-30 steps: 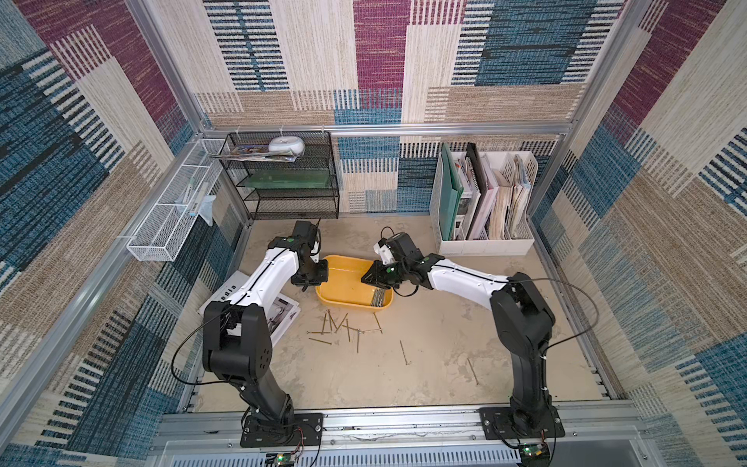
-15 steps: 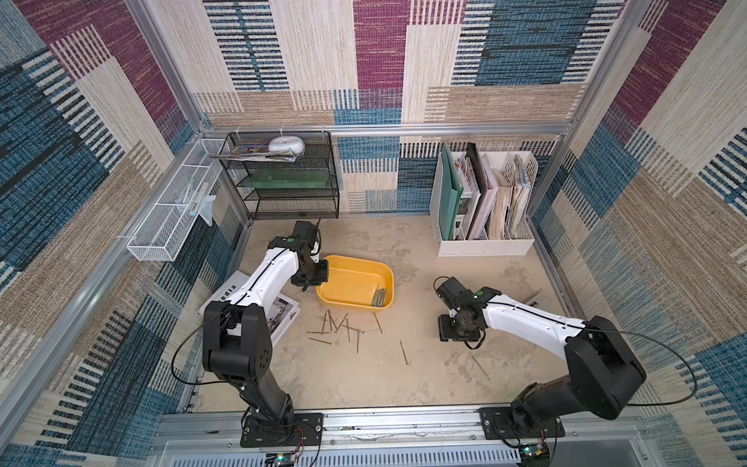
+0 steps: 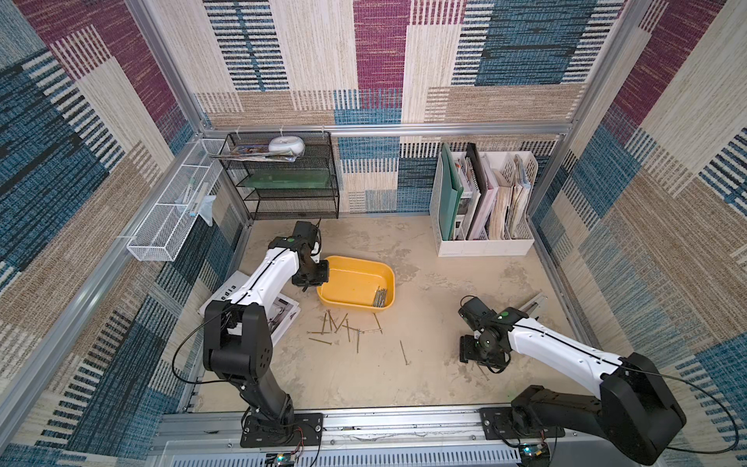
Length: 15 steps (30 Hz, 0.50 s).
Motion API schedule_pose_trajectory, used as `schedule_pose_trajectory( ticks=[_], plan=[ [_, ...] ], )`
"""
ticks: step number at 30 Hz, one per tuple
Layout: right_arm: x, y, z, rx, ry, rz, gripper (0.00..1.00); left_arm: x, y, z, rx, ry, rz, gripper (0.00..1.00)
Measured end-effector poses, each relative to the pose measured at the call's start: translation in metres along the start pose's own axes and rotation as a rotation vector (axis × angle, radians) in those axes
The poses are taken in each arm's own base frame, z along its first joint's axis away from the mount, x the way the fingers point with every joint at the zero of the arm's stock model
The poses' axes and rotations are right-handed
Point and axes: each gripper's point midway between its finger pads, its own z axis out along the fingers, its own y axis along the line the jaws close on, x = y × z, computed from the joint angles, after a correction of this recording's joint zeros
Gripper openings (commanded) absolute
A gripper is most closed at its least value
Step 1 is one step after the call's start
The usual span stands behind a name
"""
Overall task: Put the nails on the desktop into the storage box
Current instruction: Pick up the nail from the center of the board.
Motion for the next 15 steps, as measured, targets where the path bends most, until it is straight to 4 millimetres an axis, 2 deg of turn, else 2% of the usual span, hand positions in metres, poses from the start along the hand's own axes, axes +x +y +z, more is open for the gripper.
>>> schedule_pose_trajectory(
  ticks=[9, 11, 15],
  plan=[
    [0.009, 0.003, 0.016, 0.022, 0.092, -0.004, 0.68, 0.0, -0.001, 0.0, 0.003, 0.0, 0.0, 0.0],
    [0.013, 0.0, 0.02, 0.033, 0.11, -0.003, 0.64, 0.0, -0.001, 0.0, 0.004, 0.001, 0.0, 0.0],
    [0.016, -0.003, 0.023, 0.039, 0.119, 0.007, 0.5, 0.0, -0.001, 0.0, 0.007, 0.0, -0.001, 0.0]
  ],
)
